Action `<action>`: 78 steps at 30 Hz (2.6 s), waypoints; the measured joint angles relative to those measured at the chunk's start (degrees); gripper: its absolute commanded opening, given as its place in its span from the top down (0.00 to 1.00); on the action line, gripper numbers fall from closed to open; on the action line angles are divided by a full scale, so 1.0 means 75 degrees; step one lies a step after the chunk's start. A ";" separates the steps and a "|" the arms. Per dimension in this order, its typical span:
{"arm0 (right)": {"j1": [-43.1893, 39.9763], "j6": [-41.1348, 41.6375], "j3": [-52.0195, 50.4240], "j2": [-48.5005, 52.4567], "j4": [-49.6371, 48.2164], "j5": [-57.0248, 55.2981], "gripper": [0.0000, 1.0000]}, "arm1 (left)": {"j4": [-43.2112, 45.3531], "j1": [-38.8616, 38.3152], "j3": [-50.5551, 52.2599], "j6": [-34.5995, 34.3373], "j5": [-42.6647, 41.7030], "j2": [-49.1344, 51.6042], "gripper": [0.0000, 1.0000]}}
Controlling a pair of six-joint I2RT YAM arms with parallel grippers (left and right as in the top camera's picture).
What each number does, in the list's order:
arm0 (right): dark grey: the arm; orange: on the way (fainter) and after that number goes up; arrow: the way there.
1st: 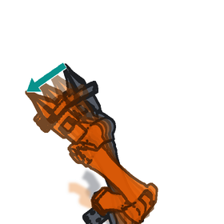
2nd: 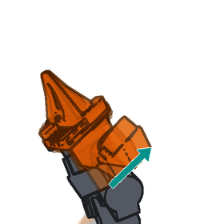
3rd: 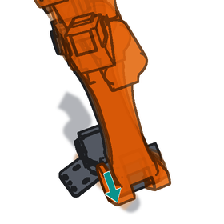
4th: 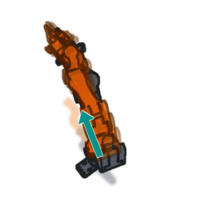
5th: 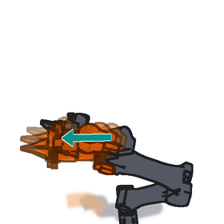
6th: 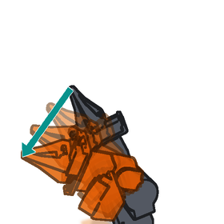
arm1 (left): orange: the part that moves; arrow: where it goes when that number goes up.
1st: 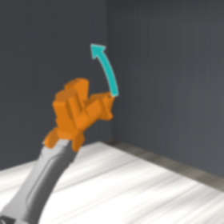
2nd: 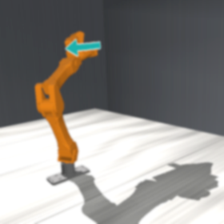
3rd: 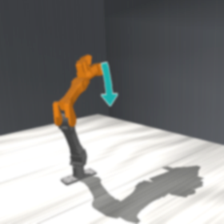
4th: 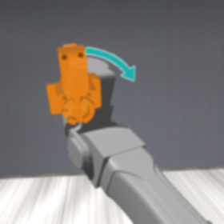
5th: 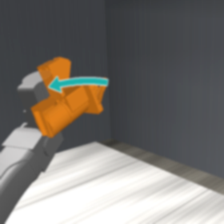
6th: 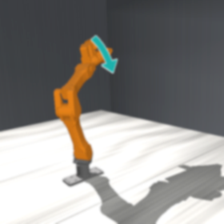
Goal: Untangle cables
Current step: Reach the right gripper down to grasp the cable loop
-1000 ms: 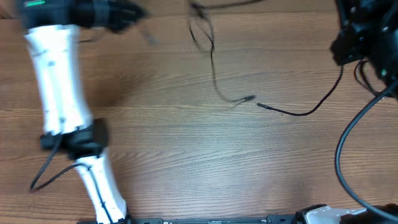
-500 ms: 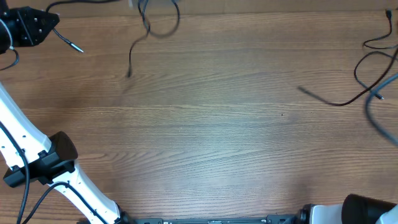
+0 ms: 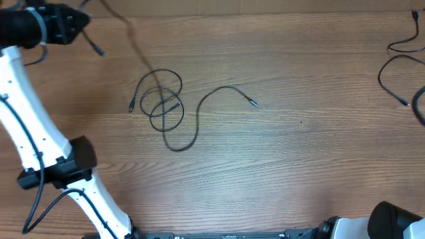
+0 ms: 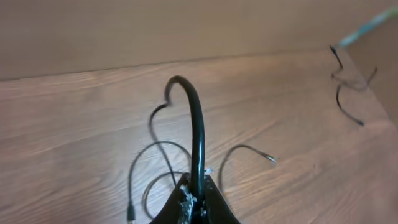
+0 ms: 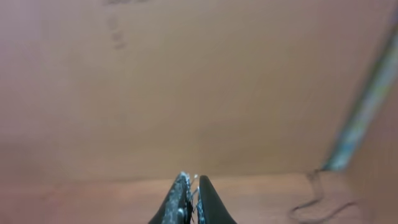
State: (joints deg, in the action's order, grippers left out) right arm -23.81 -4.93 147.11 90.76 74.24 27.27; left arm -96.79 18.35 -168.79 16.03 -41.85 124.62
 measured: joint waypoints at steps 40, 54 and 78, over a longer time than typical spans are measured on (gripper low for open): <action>0.9702 -0.5173 -0.8821 0.2349 -0.5907 -0.1020 0.02 | 0.0493 -0.1154 -0.0009 -0.0382 0.0874 0.0000 0.93; 0.9463 -0.4852 -0.8789 0.3847 -0.5971 -0.0973 0.08 | 0.0274 -0.1303 -0.0015 -0.0411 0.0874 0.0000 0.94; 0.9812 -0.4293 -0.8539 0.4252 -0.4360 -0.0274 0.96 | 0.0096 -0.1352 -0.0017 -0.0382 0.0874 0.0000 0.18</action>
State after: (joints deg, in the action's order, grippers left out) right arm 49.78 -37.12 83.07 122.65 41.54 25.21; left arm -96.07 8.21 -168.92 13.17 -35.29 124.62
